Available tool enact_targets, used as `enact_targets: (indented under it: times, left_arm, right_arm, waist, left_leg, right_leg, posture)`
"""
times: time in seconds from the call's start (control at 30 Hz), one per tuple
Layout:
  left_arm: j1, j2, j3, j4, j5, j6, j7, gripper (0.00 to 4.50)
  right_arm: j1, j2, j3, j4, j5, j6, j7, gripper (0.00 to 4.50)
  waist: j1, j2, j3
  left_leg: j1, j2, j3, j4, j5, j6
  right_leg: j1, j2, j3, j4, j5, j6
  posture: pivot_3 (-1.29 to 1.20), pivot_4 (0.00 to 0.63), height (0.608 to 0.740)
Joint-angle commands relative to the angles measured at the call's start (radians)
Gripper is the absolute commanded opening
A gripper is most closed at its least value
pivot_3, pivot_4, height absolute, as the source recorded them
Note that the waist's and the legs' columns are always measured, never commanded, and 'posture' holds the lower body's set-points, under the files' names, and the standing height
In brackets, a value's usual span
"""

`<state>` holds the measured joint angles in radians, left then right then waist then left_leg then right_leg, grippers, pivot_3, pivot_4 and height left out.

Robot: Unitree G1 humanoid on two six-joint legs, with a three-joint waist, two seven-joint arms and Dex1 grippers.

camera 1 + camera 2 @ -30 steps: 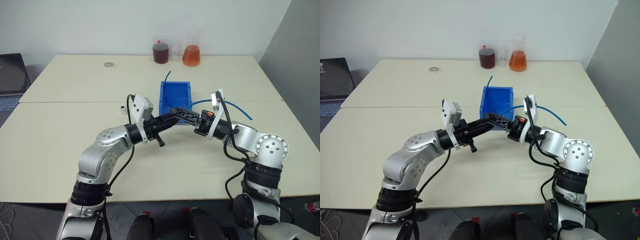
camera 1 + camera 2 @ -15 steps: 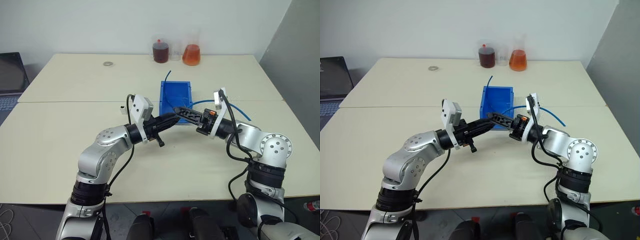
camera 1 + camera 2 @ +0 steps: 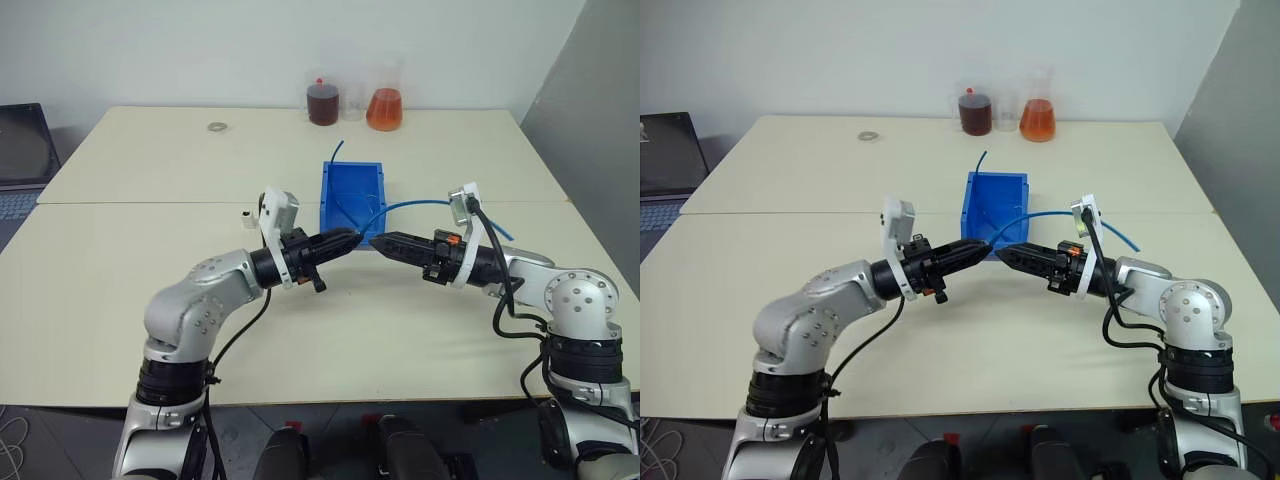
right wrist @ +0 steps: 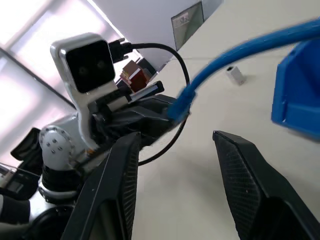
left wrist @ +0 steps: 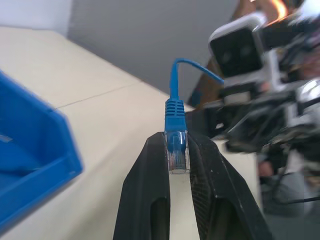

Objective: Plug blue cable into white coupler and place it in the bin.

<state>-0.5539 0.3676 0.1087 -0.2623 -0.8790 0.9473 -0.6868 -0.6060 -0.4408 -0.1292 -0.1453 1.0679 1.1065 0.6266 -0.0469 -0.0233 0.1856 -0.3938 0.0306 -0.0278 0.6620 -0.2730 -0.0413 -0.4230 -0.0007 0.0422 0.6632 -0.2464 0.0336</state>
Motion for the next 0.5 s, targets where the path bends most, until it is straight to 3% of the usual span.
enact_targets:
  times: [0.03,0.2,0.33,0.5]
  left_arm:
    - [-0.075,0.016,0.100,0.037,-0.199,0.139,0.036,0.25]
    - [-0.124,0.022,0.146,0.066,-0.333,0.224,0.102,0.25]
    - [-0.113,0.018,0.160,0.070,-0.403,0.251,0.150,0.25]
    - [-0.108,-0.005,0.172,0.081,-0.487,0.250,0.227,0.25]
  right_arm:
    - [-0.065,0.003,0.010,-0.002,-0.017,-0.055,0.067,2.42]
    - [-0.089,0.045,-0.035,0.000,0.033,-0.042,0.018,2.42]
    - [-0.104,0.062,-0.133,0.013,0.206,0.027,-0.079,2.42]
    - [-0.099,0.078,-0.160,0.006,0.344,0.059,-0.179,2.42]
  waist:
    - [-0.002,0.000,0.000]
    - [-0.001,0.000,0.000]
    - [0.005,0.000,0.000]
    - [0.013,0.000,0.000]
  left_leg:
    - [0.000,0.000,0.000,0.000,0.000,0.000]
    - [0.000,0.000,-0.001,0.000,0.000,0.000]
    - [-0.001,-0.001,-0.001,0.000,0.000,0.000]
    - [-0.001,-0.002,-0.001,0.000,0.000,0.000]
  right_leg:
    - [0.000,0.000,0.000,0.000,0.000,0.000]
    - [0.000,-0.001,0.000,-0.001,0.000,0.000]
    - [0.000,-0.003,0.000,-0.001,0.001,-0.001]
    - [0.000,-0.002,-0.001,-0.001,0.003,-0.005]
  posture:
    - [0.00,0.150,0.740]
    - [0.00,0.150,0.740]
    - [0.00,0.150,0.740]
    - [0.00,0.150,0.740]
